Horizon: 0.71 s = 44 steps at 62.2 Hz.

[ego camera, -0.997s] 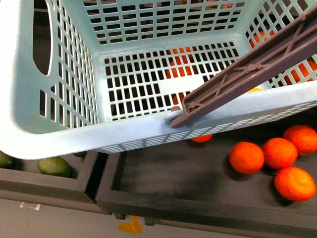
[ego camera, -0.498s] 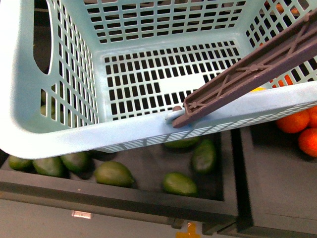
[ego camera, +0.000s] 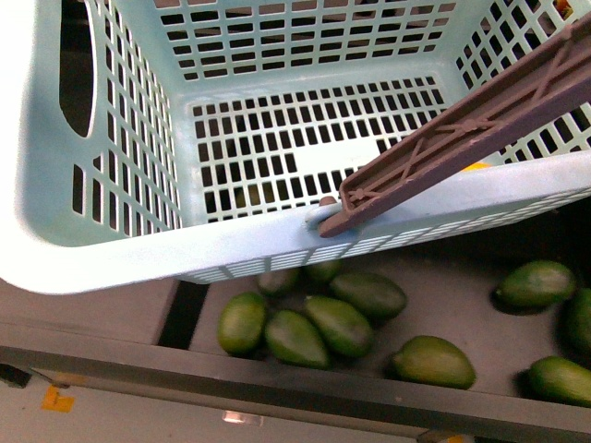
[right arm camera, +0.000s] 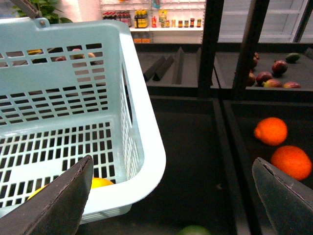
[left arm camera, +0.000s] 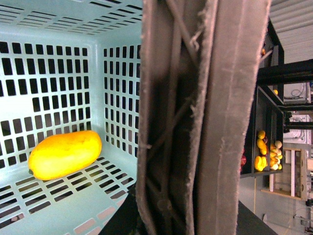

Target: Pick mango and avocado into basket

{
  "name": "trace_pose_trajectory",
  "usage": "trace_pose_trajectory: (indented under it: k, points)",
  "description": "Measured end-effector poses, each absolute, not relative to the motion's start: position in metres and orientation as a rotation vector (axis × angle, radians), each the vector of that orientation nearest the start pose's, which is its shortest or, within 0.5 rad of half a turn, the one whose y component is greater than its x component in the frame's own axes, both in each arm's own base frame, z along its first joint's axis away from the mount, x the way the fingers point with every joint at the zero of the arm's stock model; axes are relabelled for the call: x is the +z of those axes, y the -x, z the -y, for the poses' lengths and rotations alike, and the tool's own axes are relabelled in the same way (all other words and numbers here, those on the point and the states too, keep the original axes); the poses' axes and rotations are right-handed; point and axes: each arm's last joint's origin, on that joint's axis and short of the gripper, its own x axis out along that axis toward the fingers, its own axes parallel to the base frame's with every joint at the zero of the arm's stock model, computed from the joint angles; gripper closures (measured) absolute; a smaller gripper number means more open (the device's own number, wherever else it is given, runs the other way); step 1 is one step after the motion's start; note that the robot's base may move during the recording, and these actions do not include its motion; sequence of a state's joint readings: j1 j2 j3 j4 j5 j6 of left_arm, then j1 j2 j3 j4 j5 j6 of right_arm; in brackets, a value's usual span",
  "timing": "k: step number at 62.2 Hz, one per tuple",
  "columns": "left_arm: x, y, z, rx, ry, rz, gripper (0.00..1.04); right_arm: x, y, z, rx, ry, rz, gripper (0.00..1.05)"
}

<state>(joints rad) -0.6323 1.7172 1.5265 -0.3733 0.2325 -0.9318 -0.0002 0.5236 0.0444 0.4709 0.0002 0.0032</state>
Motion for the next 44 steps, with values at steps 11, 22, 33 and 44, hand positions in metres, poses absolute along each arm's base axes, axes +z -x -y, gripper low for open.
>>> trace_pose_trajectory:
  k: [11, 22, 33, 44]
  points:
    - [0.3259, -0.3119, 0.2368, -0.508, 0.733, -0.91, 0.89, 0.175, -0.1331, 0.0, 0.0, -0.003, -0.008, 0.09]
    - [0.3257, -0.3119, 0.2368, -0.509, 0.734, -0.911, 0.89, 0.175, -0.1331, 0.0001, -0.001, -0.003, -0.008, 0.09]
    - [0.3257, -0.3119, 0.2368, -0.508, 0.733, -0.91, 0.89, 0.175, -0.1331, 0.0001, 0.0, -0.003, -0.008, 0.09]
    - [0.3257, -0.3155, 0.2321, -0.488, 0.738, -0.899, 0.89, 0.1749, -0.1332, -0.0002, 0.006, -0.003, -0.009, 0.09]
